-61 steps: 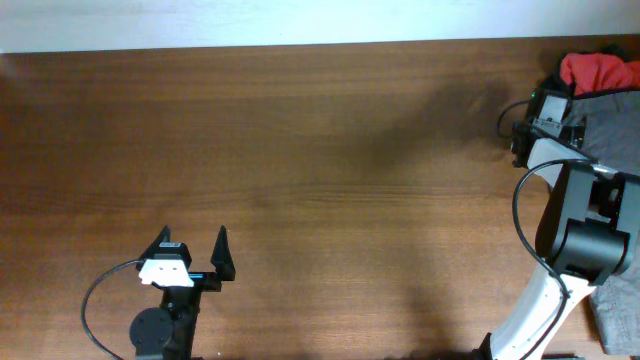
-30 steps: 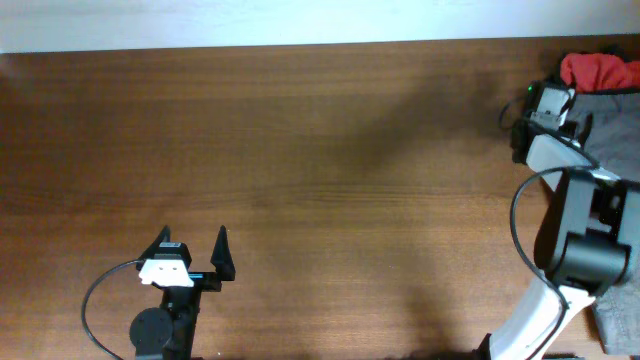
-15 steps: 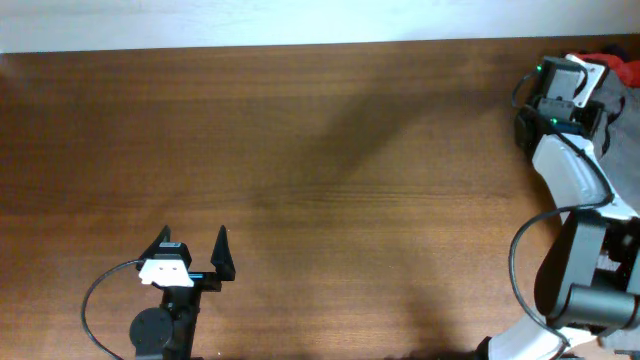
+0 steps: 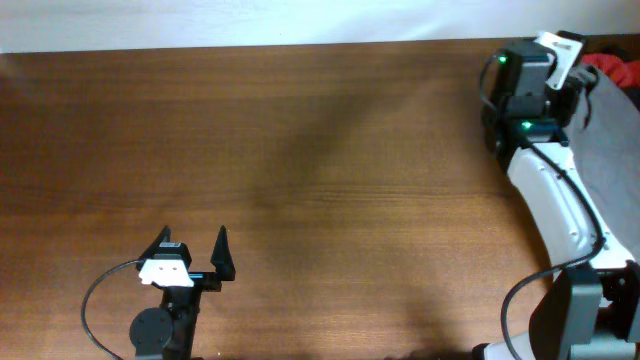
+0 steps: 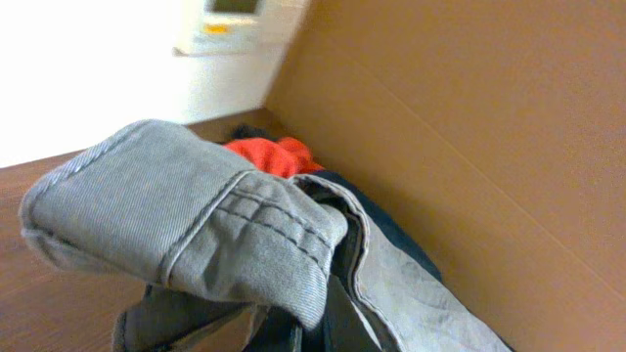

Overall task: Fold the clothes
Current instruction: 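Drag the grey shorts left onto the table center with the right gripper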

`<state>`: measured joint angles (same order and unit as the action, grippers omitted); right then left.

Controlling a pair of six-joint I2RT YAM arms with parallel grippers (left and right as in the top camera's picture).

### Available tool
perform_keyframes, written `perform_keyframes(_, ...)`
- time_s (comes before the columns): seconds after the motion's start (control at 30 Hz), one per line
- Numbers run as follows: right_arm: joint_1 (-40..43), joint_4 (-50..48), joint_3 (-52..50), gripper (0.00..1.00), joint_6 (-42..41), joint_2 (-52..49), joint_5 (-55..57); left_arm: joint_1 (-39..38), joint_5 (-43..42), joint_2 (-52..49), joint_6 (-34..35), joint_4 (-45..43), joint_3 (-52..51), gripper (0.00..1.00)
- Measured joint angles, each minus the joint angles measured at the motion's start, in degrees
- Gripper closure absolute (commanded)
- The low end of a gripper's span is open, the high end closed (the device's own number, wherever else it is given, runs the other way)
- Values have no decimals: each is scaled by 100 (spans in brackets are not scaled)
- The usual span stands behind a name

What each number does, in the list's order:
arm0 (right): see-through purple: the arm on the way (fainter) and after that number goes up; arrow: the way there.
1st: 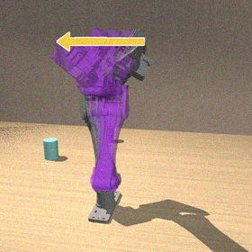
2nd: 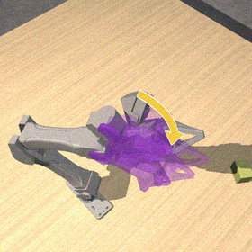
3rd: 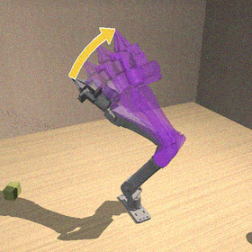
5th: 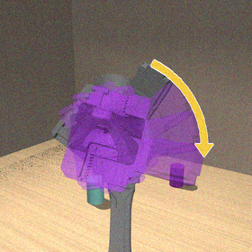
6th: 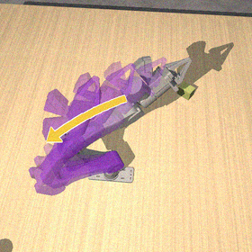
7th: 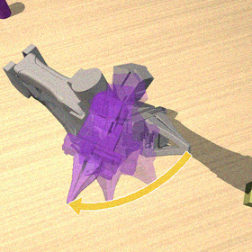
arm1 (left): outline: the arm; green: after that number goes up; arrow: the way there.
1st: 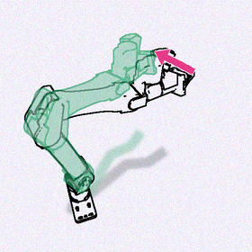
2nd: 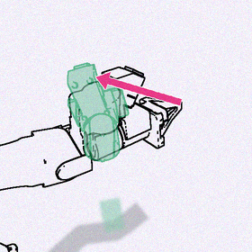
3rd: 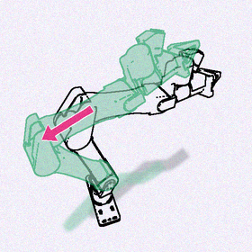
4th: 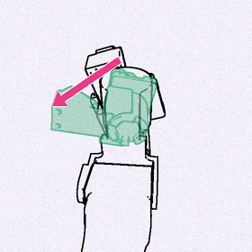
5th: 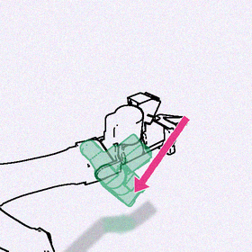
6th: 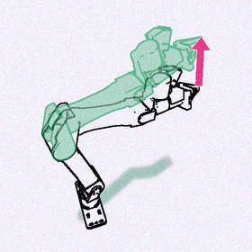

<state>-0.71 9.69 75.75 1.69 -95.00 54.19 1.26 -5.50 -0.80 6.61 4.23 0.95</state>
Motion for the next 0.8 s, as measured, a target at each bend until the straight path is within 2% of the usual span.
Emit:
perform_keyframes(0.13,-590,391,-2,96,-153,44,-380,0,0,0,0,0,0,1)
perform_keyframes(0.33,-1209,752,-4,96,-1224,44,-1956,0,0,0,0,0,0,1)
perform_keyframes(0.5,-1486,516,-4,96,-2358,-308,-3630,0,0,0,0,0,0,1)
perform_keyframes(0.8,-2459,-81,-7,92,-2887,-1508,-4909,0,0,0,0,0,0,1)
